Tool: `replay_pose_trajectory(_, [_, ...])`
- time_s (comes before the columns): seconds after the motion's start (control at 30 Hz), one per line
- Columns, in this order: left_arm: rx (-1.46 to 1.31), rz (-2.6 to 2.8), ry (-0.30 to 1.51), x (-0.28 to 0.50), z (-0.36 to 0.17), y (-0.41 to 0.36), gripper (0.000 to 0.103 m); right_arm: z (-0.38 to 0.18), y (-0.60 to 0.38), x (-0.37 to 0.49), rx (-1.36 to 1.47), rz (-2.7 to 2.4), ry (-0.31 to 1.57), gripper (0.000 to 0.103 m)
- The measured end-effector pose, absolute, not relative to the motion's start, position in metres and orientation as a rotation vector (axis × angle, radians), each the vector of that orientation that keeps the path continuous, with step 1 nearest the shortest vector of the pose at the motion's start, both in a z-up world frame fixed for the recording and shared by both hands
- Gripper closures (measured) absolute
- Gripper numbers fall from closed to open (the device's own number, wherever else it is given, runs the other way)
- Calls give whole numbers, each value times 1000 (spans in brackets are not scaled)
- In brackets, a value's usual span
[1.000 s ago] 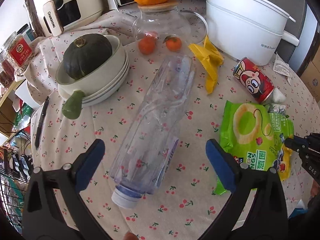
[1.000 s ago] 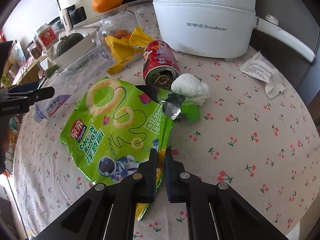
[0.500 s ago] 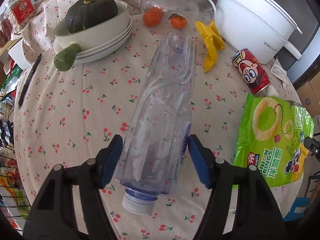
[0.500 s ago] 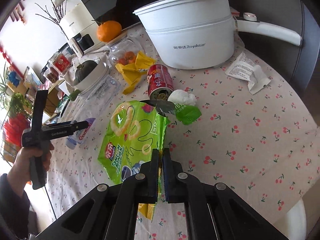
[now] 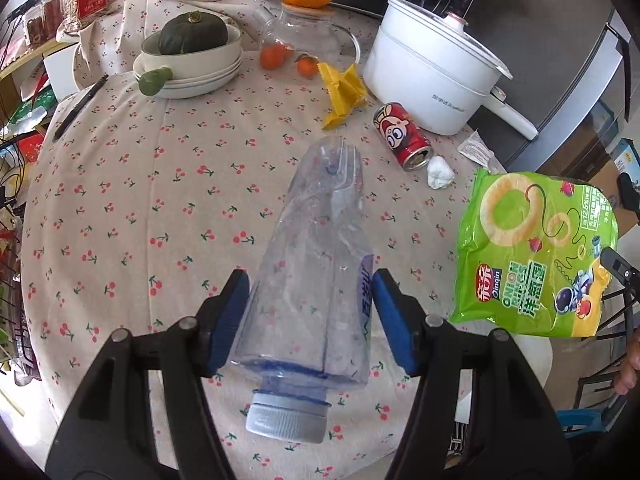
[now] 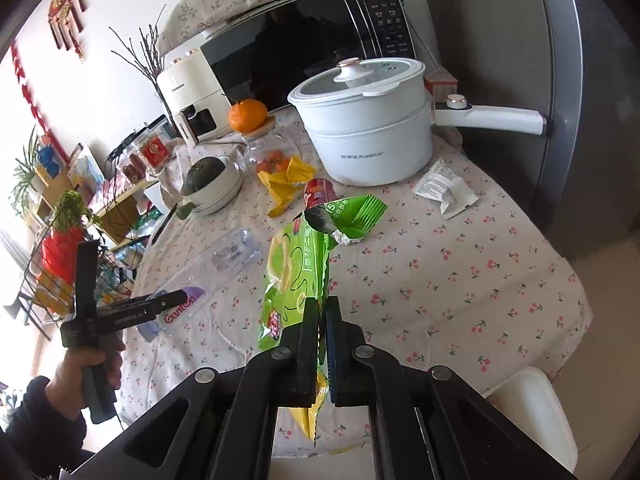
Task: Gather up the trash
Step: 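Carry the green bag and bottle over the bin and open the right tool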
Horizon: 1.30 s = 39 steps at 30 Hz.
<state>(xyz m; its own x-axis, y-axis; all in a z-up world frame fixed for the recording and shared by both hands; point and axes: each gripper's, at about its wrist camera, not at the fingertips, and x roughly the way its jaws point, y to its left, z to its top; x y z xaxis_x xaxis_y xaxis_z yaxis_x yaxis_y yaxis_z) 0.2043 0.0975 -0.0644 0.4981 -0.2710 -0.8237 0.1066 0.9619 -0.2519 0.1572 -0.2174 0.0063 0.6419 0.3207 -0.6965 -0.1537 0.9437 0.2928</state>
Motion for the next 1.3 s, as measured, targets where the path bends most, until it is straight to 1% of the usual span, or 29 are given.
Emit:
replay_pose_trajectory(0.23, [-185,-288,1016,175,-58,79,39,33,-246,117,206,224,775,99])
replay_pose_trajectory(0.5, [-124,-379,1000,161,-52,47,41,33,-297,78,212,111,797,99])
replay_pose_trajectory(0.63, [-34,-388,1076,166,-72,26,41,23,-324,65,214,35,826,99])
replay_pose_trajectory(0.77, [9,-387,1196,176,-100,11,40,7,-346,59,244,-23,884,99])
replay_pose_trajectory(0.83, [27,-397,1206,178,-105,4,38,1,-351,59,247,-35,910,99])
replay_pose_trajectory(1.0, [81,-395,1209,181,-115,-14,38,-6,-351,59,228,-42,949,99])
replay_pose_trajectory(1.07, [101,-394,1185,178,-111,-19,40,-6,-350,57,214,-45,954,99])
replay_pose_trajectory(1.13, [64,-434,1164,174,-103,-23,40,-5,-350,54,202,-52,958,99])
replay_pose_trajectory(1.3, [27,-557,1102,153,-71,-39,41,-2,-356,46,163,-94,970,99])
